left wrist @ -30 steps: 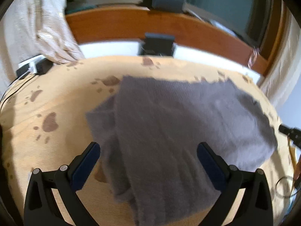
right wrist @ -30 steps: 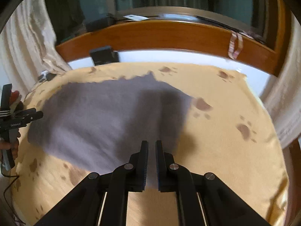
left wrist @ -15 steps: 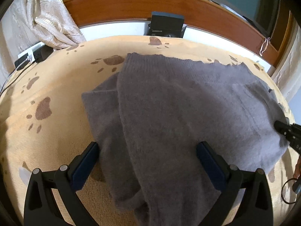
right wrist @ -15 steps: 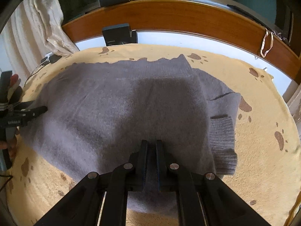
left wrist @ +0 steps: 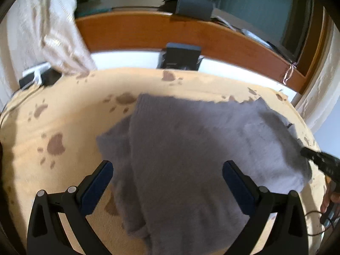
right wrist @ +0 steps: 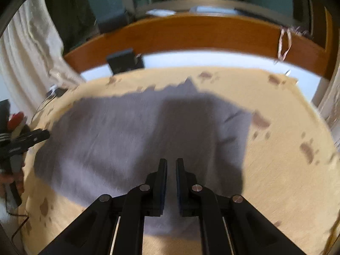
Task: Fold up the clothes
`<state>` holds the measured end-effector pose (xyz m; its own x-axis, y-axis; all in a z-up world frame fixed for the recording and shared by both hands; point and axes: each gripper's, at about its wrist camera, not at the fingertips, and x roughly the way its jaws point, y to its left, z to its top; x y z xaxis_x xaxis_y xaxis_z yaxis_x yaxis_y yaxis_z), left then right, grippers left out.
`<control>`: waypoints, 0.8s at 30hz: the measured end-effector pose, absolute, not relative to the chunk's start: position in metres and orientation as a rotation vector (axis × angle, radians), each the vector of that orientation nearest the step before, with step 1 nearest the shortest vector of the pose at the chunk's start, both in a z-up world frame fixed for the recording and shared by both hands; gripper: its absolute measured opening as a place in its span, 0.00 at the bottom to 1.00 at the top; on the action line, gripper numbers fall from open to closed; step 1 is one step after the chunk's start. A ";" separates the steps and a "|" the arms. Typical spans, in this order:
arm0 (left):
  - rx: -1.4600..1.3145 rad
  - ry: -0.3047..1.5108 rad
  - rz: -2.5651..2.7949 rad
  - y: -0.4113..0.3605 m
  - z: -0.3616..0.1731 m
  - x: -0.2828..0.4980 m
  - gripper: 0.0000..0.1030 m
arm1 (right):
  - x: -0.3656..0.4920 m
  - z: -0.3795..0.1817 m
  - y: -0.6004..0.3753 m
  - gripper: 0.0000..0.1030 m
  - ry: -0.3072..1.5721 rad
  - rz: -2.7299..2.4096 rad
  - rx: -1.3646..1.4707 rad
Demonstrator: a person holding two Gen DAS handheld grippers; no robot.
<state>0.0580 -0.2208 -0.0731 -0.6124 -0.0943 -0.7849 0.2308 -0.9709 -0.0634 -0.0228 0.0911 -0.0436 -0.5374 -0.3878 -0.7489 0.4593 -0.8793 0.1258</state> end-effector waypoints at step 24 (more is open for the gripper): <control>1.356 0.160 -2.616 -0.212 -0.090 0.033 1.00 | -0.062 -0.076 0.079 0.11 0.137 -2.351 1.135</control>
